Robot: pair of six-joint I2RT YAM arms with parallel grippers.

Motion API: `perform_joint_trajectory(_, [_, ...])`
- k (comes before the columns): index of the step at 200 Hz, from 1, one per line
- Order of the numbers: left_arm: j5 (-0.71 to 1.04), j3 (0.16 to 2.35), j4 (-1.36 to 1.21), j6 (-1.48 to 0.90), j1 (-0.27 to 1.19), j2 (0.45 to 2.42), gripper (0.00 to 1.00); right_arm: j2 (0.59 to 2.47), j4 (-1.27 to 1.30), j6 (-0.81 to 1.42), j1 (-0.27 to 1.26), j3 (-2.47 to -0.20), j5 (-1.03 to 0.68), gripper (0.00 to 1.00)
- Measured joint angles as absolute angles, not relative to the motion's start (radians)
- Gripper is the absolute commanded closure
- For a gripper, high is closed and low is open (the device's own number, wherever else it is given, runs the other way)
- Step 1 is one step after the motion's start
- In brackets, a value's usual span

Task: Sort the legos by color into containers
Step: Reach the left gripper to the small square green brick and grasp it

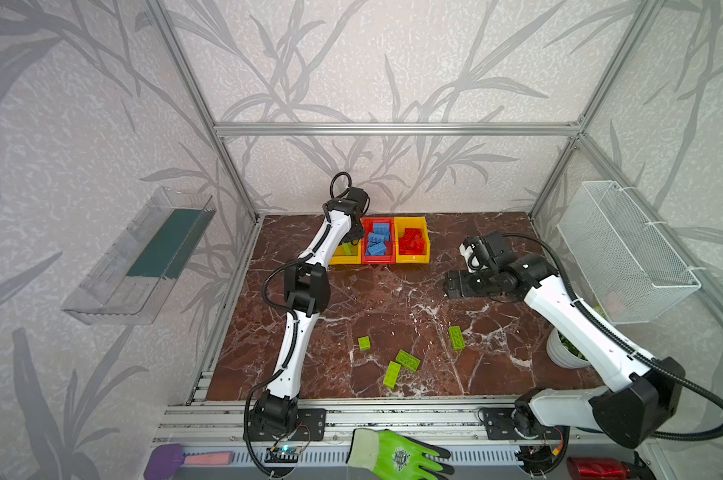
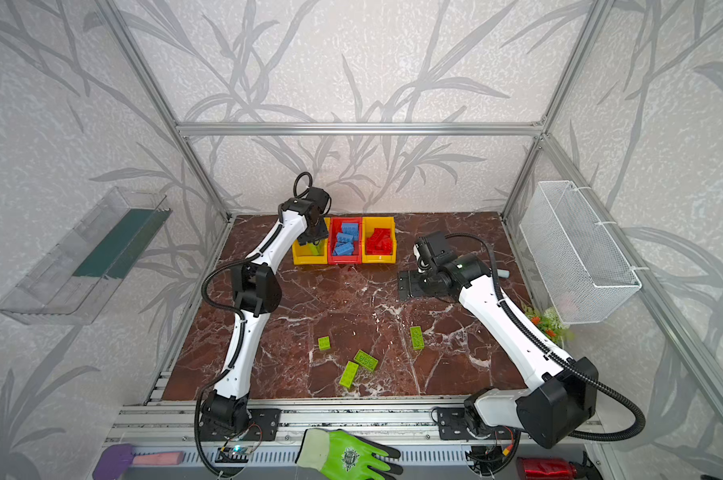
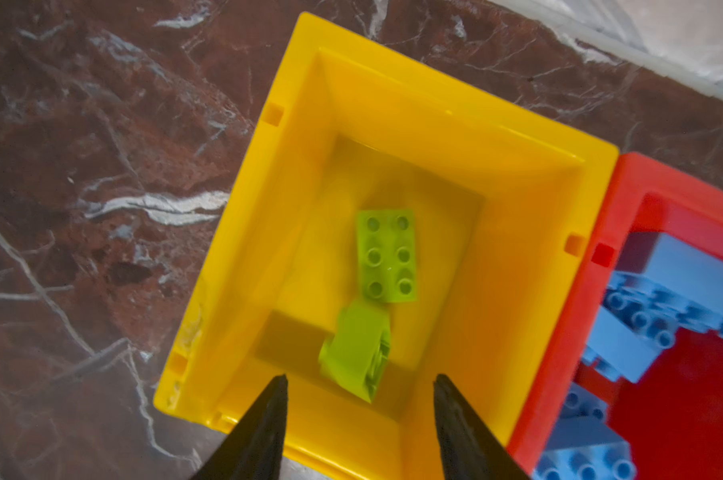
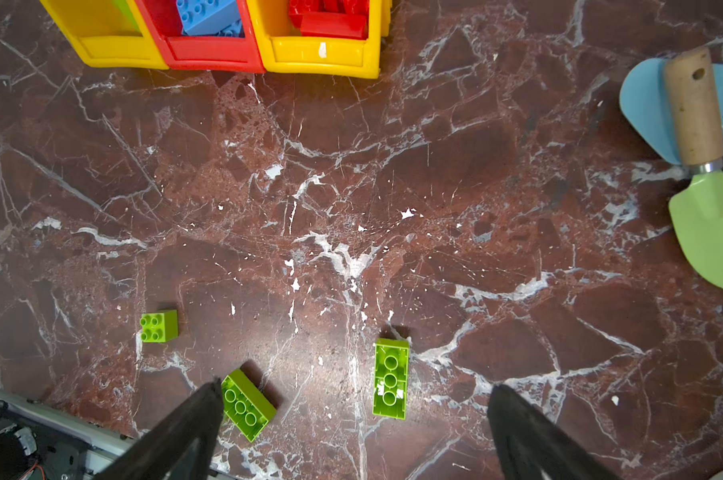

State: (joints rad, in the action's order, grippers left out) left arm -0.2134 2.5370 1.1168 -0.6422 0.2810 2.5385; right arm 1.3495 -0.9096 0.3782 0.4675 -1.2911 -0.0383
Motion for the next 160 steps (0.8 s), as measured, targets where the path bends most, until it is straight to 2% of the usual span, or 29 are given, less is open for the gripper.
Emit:
perform_joint_trajectory(39, [-0.149, 2.534, 1.117, -0.638, 0.26, 2.534, 0.32, 1.381, -0.908, 0.4, 0.467, -1.296, -0.039, 0.0])
perform_joint_trajectory(55, [-0.123, 2.466, 1.106, -0.643, 0.258, 2.498, 0.32, 1.38, -0.908, 0.405, 0.467, -1.296, -0.043, 0.0])
perform_joint_trajectory(82, [-0.093, 2.161, 1.05, -0.665, 0.266, 2.313, 0.32, 1.373, -0.908, 0.413, 0.467, -1.29, -0.064, 0.0])
perform_joint_trajectory(122, [-0.081, 1.676, 0.929, -0.733, 0.302, 1.942, 0.32, 1.311, -0.914, 0.413, 0.484, -1.224, -0.092, 0.0])
perform_joint_trajectory(160, [-0.13, 1.332, 0.878, -0.846, 0.474, 1.644, 0.32, 1.196, -0.931, 0.403, 0.52, -1.132, -0.115, 0.0])
